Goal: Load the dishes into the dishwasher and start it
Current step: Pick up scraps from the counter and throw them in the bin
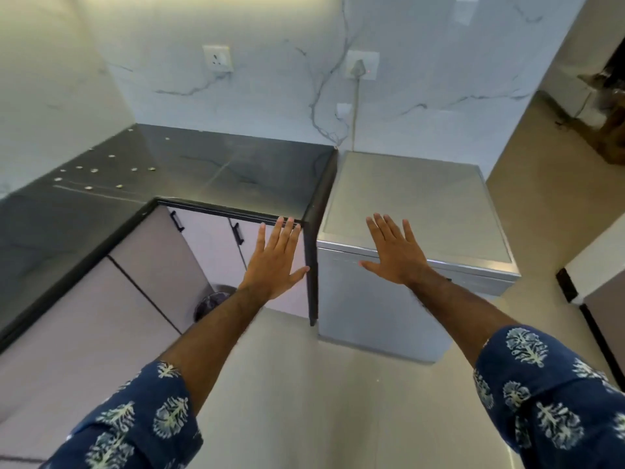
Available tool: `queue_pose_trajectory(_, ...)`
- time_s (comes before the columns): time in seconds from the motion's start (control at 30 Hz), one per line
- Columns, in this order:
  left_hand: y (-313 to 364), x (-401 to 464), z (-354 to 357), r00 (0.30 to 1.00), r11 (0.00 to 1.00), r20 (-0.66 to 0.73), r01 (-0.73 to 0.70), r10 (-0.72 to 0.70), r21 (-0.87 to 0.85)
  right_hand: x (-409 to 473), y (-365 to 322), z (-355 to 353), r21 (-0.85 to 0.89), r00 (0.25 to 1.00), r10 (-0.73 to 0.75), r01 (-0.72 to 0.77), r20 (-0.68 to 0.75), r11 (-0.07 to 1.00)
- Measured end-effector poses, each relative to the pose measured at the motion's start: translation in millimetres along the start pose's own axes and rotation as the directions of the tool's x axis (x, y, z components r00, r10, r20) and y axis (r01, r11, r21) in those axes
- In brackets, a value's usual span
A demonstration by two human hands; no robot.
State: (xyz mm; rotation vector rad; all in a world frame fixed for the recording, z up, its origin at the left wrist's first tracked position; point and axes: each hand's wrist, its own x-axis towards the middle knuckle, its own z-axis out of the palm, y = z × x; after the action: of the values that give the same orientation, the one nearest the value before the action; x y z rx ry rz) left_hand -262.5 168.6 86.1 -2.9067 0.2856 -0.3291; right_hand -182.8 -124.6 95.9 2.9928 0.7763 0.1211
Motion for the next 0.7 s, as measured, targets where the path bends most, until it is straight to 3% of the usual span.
queue_pose_trajectory(0.43,-202.9,-80.2,15.7,0.936,0.93,0.059,0.335,-0.347,0.15,168.0,-194.7,-40.5,0.056,0.944,-0.317,0.323,-0.094,0.945)
queue_pose_trajectory(0.6,-302.2,-94.4,32.3,0.912,0.918,0.11,0.388,-0.395,0.08,255.7,-285.0,-42.9,0.067,0.915,-0.399,0.403,-0.061,0.913)
queue_pose_trajectory(0.7,-366.5,-98.2,41.8,0.899,0.906,0.127,0.405,-0.419,0.122,301.4,-332.8,-44.1,0.062,0.902,-0.425,0.43,-0.074,0.901)
